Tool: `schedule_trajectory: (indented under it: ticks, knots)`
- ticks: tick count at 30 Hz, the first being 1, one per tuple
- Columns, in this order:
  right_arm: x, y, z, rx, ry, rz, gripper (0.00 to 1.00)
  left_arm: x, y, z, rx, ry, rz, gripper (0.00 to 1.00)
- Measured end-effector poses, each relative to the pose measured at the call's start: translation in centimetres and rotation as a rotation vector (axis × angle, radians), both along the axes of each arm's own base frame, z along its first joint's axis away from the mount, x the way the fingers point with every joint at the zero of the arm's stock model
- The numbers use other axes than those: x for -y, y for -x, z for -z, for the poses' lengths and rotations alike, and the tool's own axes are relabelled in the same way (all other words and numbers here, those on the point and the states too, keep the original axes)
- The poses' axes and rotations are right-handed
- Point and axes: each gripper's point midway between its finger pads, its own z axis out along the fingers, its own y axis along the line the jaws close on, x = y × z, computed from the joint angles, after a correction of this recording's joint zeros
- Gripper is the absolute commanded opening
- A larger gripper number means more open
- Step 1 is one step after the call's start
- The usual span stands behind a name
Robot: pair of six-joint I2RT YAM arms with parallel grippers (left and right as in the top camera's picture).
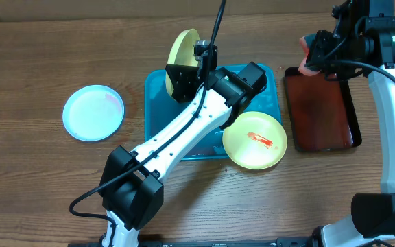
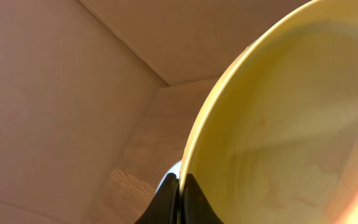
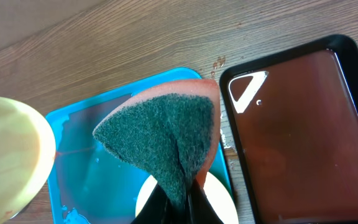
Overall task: Clean dirty plates on tray and stack at the side
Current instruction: 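Lift the yellow plate with the left gripper and carry it left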
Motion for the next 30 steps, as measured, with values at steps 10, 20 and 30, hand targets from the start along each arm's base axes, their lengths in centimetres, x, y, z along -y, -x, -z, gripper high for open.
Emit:
schedule_trajectory:
  ticks: [10, 20, 30]
  knots:
    - [0.0, 0.0, 0.0, 0.0, 0.0, 0.0, 0.04, -0.1, 0.0, 0.7, -0.031, 0.025, -0.002, 0.04]
    - [0.1, 0.3, 0.2, -0.017, 0.008, 0.004, 0.04, -1.2, -1.7, 7.4, -0.338, 0.355, -0.003, 0.04]
    - [0.2, 0.3, 0.3, -0.017, 0.01, 0.005, 0.04, -3.9, -3.7, 12.7, -0.714, 0.878, 0.178, 0.04]
